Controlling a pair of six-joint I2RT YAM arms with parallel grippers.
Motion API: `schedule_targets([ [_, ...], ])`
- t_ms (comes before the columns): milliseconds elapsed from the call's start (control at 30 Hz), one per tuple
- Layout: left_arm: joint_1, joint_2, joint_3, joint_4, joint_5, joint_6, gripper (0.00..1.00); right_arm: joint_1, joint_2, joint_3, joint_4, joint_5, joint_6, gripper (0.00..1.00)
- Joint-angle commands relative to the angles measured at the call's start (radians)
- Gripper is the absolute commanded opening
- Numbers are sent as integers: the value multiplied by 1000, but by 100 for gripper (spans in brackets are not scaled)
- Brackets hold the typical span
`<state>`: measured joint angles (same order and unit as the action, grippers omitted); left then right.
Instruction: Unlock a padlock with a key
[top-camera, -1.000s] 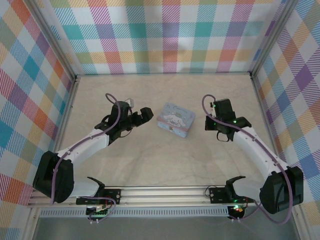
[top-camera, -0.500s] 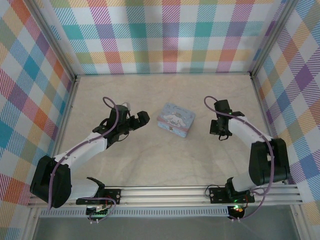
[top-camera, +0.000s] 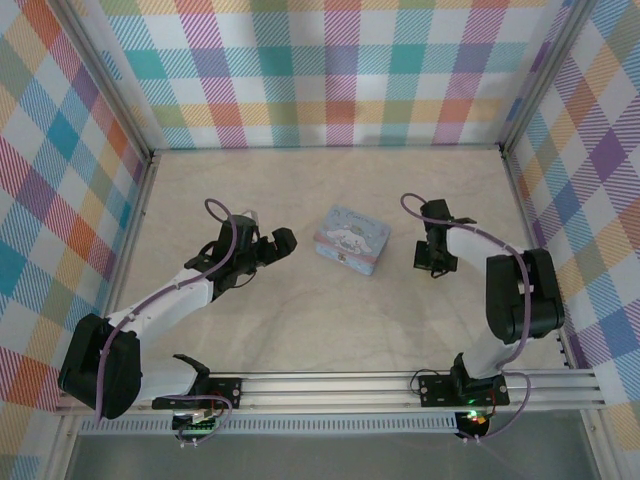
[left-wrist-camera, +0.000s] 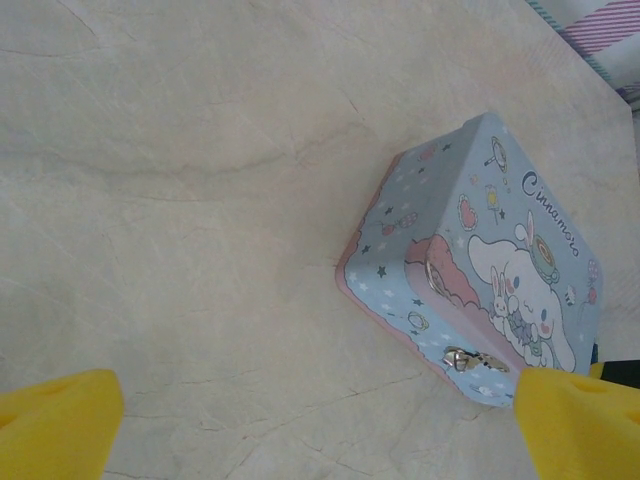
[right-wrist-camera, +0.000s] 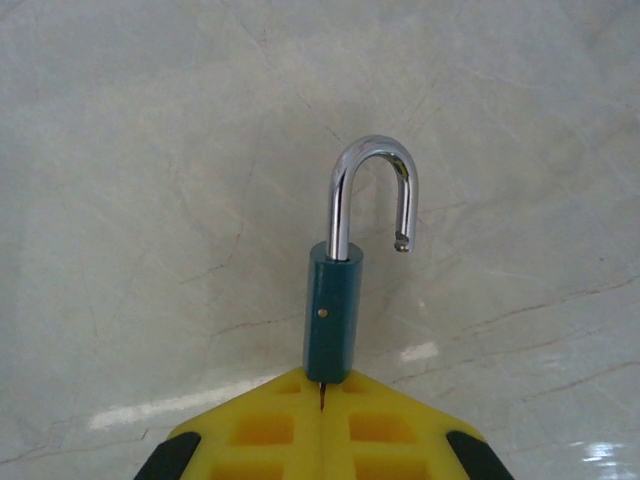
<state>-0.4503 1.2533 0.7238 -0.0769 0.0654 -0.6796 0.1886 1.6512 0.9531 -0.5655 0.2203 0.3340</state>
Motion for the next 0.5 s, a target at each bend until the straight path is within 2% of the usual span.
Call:
schedule_targets([
  [0, 10, -14, -9, 2, -8, 7, 100, -6, 19, 42, -5, -28, 17, 6],
  [133, 10, -17, -17, 7, -8, -4, 100, -3, 9, 55, -17, -42, 30, 31],
  [367, 11, -26, -8, -4, -22, -3, 100, 1, -120, 49, -42, -49, 22, 46],
  [467, 10, -28, 5, -19, -43, 6, 100, 2, -179, 39, -47, -42, 23, 57],
])
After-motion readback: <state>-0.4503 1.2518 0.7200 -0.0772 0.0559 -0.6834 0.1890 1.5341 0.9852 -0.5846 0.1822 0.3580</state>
